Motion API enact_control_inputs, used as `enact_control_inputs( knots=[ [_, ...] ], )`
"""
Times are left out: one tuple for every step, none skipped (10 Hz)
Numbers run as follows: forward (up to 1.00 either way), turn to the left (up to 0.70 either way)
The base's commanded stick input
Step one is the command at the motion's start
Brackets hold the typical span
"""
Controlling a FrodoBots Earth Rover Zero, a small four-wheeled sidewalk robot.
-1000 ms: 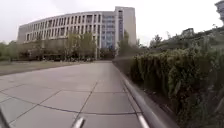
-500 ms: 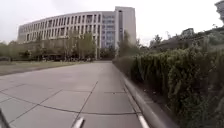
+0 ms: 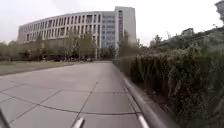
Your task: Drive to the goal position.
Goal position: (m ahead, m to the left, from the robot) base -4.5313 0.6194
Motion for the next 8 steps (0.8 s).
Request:
enact_control_inputs(
  knots=[
    [0.45, 0.27],
    [0.45, 0.27],
    [0.45, 0.27],
    [0.45, 0.27],
    [0.45, 0.27],
    [0.45, 0.27],
    [0.45, 0.27],
    [0.45, 0.27]
  ],
)
